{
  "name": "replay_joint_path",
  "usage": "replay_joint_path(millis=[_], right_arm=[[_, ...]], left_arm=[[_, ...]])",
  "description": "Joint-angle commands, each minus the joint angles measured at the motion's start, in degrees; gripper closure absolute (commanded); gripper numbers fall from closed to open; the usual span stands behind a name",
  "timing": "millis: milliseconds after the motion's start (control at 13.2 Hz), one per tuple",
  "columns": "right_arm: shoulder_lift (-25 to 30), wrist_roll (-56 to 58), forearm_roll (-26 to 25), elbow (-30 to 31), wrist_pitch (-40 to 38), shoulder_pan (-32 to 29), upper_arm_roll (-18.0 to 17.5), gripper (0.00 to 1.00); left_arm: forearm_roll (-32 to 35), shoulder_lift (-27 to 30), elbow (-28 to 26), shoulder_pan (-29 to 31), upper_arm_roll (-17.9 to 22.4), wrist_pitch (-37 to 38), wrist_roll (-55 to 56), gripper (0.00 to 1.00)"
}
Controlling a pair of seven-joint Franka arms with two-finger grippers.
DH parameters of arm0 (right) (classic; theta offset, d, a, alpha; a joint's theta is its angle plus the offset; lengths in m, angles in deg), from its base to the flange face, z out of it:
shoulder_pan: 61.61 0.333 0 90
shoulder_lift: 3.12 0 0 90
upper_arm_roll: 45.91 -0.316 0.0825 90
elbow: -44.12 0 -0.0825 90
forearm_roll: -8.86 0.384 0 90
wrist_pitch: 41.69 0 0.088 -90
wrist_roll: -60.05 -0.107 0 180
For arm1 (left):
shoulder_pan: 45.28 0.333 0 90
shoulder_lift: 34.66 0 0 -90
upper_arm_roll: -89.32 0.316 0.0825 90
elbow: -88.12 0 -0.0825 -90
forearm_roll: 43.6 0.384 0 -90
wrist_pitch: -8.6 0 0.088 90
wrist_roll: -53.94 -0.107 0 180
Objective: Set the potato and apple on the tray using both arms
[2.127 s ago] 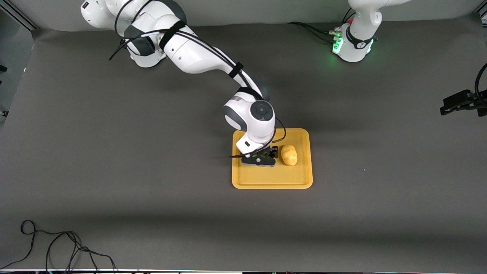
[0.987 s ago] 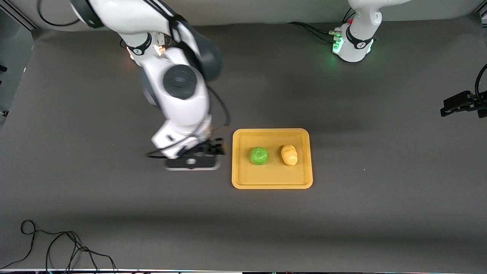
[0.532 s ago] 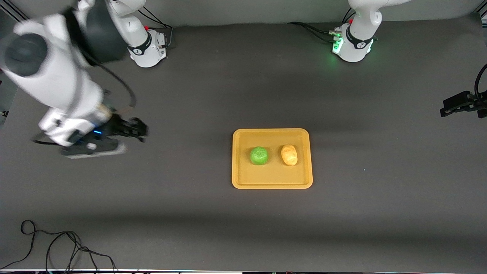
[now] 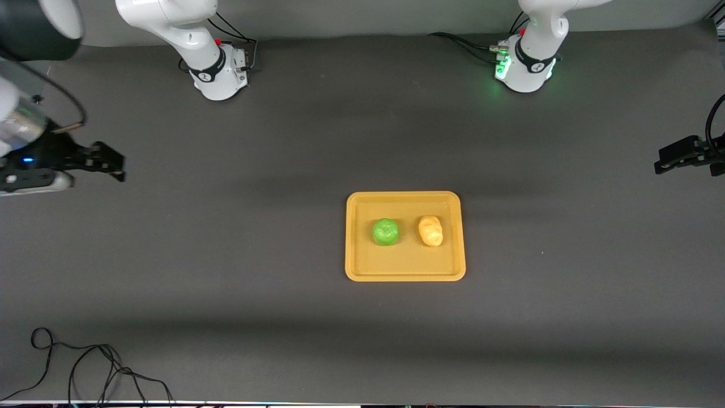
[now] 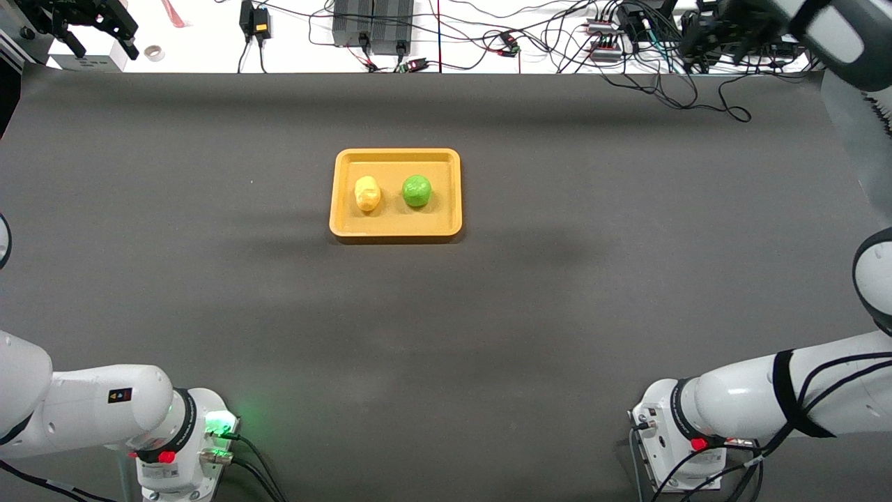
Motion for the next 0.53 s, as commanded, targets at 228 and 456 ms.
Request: replay_joint_path(millis=[228, 456], right_arm=[[-3.04, 1.40, 1.15, -4.01, 1.12, -6.13, -1.16, 0.00], [-4.20, 0.78, 1.06, -6.49, -1.60, -5.08, -1.07, 0.00]], left_arm=[[0.55, 0.22, 0.04, -0.31, -0.17, -0.41, 0.89, 0.02], [0.55, 0.13, 0.04, -0.31, -0.17, -0.49, 0.89, 0.02]])
